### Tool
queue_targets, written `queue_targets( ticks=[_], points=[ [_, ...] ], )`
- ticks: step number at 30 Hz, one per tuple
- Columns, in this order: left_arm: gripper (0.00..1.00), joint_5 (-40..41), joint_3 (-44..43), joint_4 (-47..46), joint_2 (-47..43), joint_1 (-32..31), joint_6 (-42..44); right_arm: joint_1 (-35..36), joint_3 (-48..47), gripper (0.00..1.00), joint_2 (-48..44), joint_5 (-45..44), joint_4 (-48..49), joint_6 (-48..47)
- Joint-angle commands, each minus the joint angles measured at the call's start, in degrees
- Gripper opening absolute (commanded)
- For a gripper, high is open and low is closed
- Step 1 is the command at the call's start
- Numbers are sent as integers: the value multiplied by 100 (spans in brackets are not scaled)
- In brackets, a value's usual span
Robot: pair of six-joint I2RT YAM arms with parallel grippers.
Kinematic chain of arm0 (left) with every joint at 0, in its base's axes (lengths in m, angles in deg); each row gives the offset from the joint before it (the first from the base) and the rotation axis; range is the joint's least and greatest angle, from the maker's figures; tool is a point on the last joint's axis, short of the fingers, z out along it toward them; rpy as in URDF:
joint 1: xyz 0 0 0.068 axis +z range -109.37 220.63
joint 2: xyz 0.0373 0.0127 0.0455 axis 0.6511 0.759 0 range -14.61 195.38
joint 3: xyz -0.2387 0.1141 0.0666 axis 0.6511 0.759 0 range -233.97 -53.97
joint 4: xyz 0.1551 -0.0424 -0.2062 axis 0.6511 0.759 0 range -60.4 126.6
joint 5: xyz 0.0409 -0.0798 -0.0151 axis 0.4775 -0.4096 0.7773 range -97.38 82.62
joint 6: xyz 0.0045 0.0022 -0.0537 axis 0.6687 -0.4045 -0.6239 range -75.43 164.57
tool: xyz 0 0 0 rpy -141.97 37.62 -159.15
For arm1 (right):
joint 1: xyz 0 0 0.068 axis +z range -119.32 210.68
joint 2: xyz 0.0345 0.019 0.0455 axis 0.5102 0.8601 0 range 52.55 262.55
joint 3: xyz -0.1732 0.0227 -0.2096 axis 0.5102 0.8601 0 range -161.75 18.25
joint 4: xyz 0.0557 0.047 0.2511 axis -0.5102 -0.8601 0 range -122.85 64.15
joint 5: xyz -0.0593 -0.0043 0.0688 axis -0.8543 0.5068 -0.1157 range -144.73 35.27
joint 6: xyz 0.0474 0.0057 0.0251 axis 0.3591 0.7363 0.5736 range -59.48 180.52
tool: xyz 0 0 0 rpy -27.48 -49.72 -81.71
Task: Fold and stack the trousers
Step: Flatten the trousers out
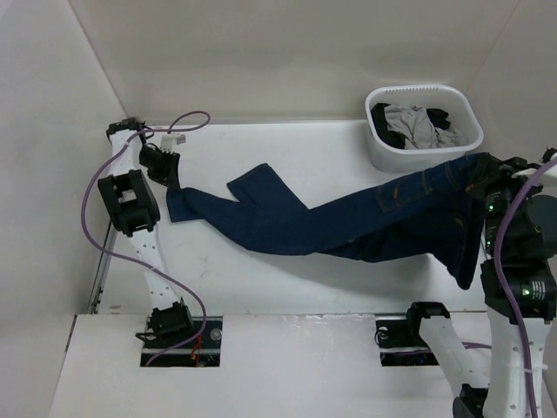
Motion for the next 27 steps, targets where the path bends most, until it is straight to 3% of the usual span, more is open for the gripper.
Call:
queue_targets(
  ticks=[1,5,9,11,15,20,27],
  points=[
    [26,-117,-1019,1756,593,-279,-916,-9,150,1,87,-76,584,-1],
    [31,191,-1163,166,193,-333,-1840,62,379,1,104,-76,593,70],
    [45,454,503,-1889,-1501,-333,-2122,167,555,1,78,-94,628,105],
    [52,779,1339,-2490,-2232,-324,-1992,185,678,1,26,-77,672,131],
    [53,1176,2491,-2090,-2973,-114,-1797,229,915,1,-80,-59,699,219],
    [44,1010,3890,-1718,-2930,133,-1797,273,1196,1,-221,-103,786,307],
    [46,614,4278,-2420,-2552,204,-2271,290,1329,1,-221,-59,865,316]
  ],
)
